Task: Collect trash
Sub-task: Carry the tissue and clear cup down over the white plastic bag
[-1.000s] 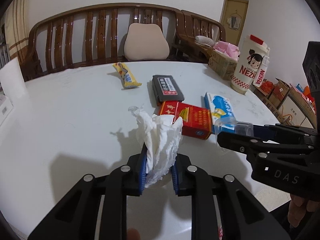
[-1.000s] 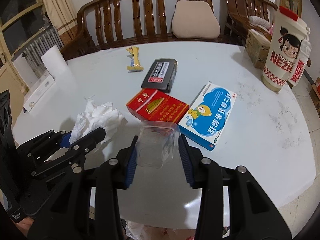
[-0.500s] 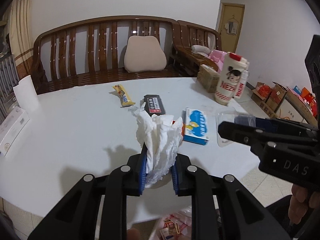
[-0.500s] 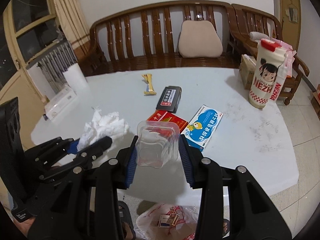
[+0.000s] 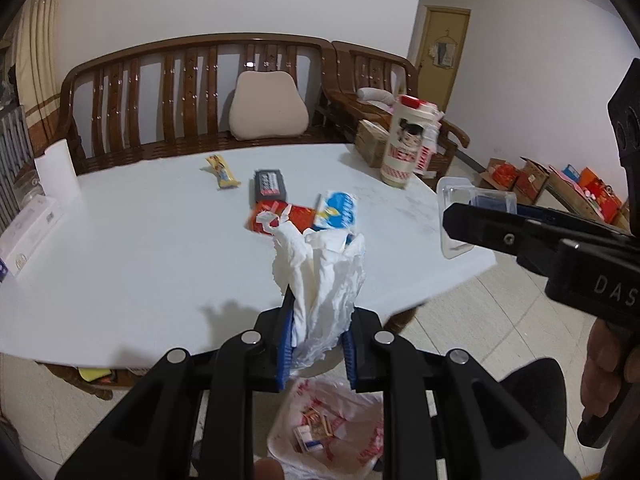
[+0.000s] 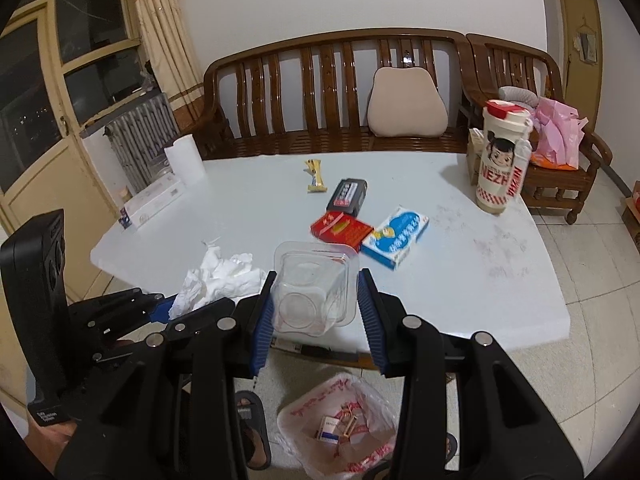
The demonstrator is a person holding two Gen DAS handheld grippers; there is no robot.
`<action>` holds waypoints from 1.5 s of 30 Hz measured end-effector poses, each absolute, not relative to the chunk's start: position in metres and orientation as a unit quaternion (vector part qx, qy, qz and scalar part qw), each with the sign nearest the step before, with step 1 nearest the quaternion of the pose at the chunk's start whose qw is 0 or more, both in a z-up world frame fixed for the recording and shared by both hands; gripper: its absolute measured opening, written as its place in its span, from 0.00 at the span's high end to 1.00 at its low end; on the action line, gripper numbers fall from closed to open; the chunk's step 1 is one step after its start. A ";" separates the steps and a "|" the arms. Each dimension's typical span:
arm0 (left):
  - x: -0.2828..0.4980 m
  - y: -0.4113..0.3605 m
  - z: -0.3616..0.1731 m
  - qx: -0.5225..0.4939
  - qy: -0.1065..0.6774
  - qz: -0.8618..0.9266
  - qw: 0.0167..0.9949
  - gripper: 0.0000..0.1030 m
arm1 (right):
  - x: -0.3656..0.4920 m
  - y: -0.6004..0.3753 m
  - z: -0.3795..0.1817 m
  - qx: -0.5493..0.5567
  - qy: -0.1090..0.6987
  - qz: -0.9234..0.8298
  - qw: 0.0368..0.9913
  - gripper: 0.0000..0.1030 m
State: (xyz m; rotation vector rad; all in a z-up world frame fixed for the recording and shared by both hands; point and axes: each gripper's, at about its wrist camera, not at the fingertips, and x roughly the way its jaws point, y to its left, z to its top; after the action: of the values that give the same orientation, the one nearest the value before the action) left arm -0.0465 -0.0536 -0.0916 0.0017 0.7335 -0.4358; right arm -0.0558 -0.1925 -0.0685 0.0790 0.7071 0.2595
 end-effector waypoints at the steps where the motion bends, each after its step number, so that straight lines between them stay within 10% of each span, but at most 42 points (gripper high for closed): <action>1: -0.053 -0.055 -0.095 -0.001 0.359 -0.216 0.908 0.80 | -0.061 -0.193 -0.071 0.038 0.346 0.127 0.929 0.63; 45: -0.083 -0.097 -0.364 0.028 0.561 -0.129 0.817 0.80 | -0.091 -0.203 -0.345 0.085 0.529 0.053 0.842 0.63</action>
State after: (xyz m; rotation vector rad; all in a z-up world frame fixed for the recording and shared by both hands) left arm -0.0825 -0.0969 -0.3639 0.0603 1.1969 -0.2759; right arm -0.0914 -0.2027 -0.3450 0.1795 1.1184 0.1130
